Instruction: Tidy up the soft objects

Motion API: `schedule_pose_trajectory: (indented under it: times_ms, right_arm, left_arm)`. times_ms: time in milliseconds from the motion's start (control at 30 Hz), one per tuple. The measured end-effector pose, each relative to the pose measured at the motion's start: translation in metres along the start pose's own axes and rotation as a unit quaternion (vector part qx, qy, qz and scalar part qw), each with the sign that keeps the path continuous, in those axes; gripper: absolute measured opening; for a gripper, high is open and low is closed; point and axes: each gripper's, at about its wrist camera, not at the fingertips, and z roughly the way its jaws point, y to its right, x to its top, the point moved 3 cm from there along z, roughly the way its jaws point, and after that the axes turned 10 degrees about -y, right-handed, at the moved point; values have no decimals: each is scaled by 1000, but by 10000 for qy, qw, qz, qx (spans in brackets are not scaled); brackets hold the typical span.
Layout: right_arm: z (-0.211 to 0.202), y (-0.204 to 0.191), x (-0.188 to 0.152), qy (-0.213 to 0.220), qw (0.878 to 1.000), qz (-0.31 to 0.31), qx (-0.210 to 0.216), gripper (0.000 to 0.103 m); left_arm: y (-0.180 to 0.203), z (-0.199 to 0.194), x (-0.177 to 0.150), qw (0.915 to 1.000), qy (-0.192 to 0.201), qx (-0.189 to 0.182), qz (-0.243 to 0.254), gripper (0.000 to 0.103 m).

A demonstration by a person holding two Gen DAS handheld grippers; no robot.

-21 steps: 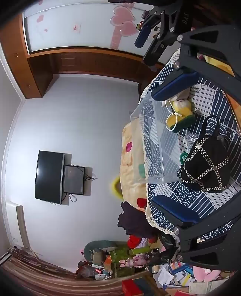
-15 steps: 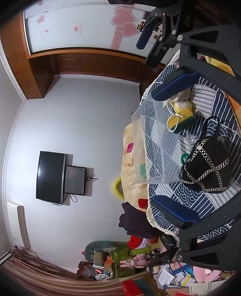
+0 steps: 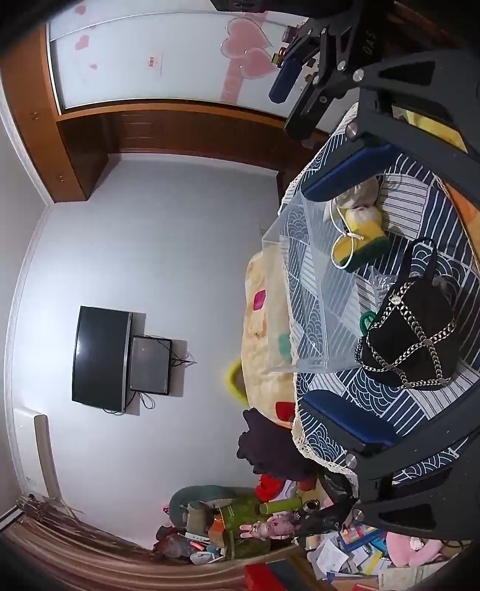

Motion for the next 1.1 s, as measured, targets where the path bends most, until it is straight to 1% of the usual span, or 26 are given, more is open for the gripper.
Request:
schedule_pose_trajectory:
  times_ms: [533,1100]
  right_arm:
    - [-3,-2,1,13,10000,-23,33,103]
    - [-3,-5,2,24,9999,0,104,103]
  left_arm:
    - [7,-2,-2,9999,65,19,100,103]
    - [8,-2,-1,9999,78,-14,75,103]
